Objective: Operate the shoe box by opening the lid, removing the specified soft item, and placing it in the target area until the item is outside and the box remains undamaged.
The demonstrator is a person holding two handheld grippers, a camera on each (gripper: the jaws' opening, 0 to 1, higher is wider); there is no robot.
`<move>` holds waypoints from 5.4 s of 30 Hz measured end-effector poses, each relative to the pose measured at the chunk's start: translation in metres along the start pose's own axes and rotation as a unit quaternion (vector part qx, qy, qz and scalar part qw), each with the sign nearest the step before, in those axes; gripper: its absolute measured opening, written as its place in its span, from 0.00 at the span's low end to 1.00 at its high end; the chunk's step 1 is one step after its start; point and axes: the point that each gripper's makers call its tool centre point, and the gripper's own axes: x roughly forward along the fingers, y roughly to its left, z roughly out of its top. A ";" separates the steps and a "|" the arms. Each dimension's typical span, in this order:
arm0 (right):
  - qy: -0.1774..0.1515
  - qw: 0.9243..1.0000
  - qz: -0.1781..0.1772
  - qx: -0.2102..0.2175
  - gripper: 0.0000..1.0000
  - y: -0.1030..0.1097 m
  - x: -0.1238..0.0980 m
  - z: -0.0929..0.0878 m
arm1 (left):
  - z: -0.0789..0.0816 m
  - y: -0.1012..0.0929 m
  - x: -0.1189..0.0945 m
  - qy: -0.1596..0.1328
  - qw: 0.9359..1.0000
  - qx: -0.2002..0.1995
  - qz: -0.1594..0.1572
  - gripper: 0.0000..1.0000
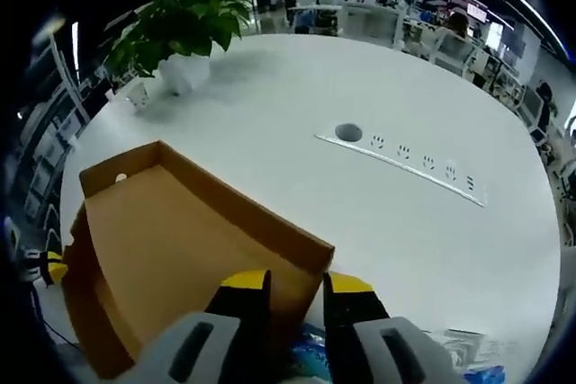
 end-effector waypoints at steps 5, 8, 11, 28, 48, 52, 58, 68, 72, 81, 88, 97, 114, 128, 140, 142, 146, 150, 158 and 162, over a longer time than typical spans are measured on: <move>0.002 1.000 -0.022 -0.001 0.16 -0.007 -0.001 -0.002 | -0.001 -0.001 -0.001 -0.001 1.000 0.004 0.000 0.00; 0.005 0.999 -0.036 -0.001 0.15 -0.014 -0.002 -0.005 | 0.000 -0.001 0.000 -0.001 1.000 0.004 0.001 0.00; 0.016 0.999 -0.031 0.008 0.14 -0.014 0.000 -0.012 | 0.000 -0.002 0.000 -0.001 1.000 0.005 0.002 0.00; 0.008 1.000 -0.022 0.013 0.02 -0.008 -0.005 -0.007 | 0.000 -0.003 0.000 -0.005 1.000 -0.001 0.000 0.00; -0.086 0.996 0.007 0.006 0.00 0.004 -0.034 0.033 | -0.002 -0.002 -0.002 -0.012 1.000 -0.023 0.002 0.00; -0.110 0.994 0.010 0.010 0.00 0.007 -0.043 0.041 | -0.002 -0.001 -0.002 -0.017 0.999 -0.027 0.005 0.00; -0.143 0.989 0.017 0.015 0.00 0.010 -0.057 0.051 | -0.002 0.000 -0.002 -0.022 0.999 -0.029 0.008 0.00; -0.193 0.980 0.041 0.027 0.00 0.019 -0.083 0.061 | -0.001 0.000 -0.002 -0.032 0.999 -0.028 0.012 0.00; -0.206 0.977 0.046 0.023 0.00 0.024 -0.092 0.062 | -0.001 -0.001 -0.002 -0.033 0.999 -0.030 0.013 0.00; -0.229 0.972 0.050 0.020 0.00 0.030 -0.109 0.057 | -0.002 -0.002 -0.003 -0.037 0.999 -0.032 0.011 0.01; -0.245 0.968 0.057 0.018 0.00 0.036 -0.123 0.051 | -0.002 -0.002 -0.003 -0.047 0.998 -0.035 0.008 0.01; -0.266 0.962 0.059 0.024 0.00 0.042 -0.138 0.036 | -0.001 -0.002 -0.004 -0.059 0.997 -0.046 0.001 0.02; -0.286 0.956 0.065 0.019 0.00 0.053 -0.156 0.017 | -0.002 -0.007 -0.012 -0.065 0.995 -0.068 -0.023 0.03; -0.296 0.953 0.070 0.018 0.00 0.057 -0.167 -0.002 | -0.002 -0.006 -0.013 -0.060 0.994 -0.081 -0.040 0.04; -0.287 0.955 0.080 -0.002 0.00 0.068 -0.171 -0.026 | -0.003 -0.007 -0.013 -0.067 0.992 -0.092 -0.047 0.04; -0.285 0.955 0.082 -0.003 0.00 0.070 -0.171 -0.031 | -0.004 -0.007 -0.013 -0.067 0.992 -0.092 -0.048 0.04; -0.283 0.955 0.088 -0.003 0.00 0.075 -0.171 -0.042 | -0.003 -0.007 -0.014 -0.067 0.993 -0.084 -0.048 0.04; -0.280 0.956 0.093 0.002 0.00 0.078 -0.171 -0.051 | 0.001 -0.007 -0.018 -0.078 0.993 -0.073 -0.049 0.04; -0.278 0.956 0.095 0.005 0.01 0.082 -0.169 -0.061 | 0.023 -0.006 -0.033 -0.111 0.991 -0.047 -0.053 0.06; -0.276 0.957 0.094 0.002 0.01 0.084 -0.169 -0.065 | 0.035 -0.006 -0.042 -0.129 0.989 -0.037 -0.055 0.06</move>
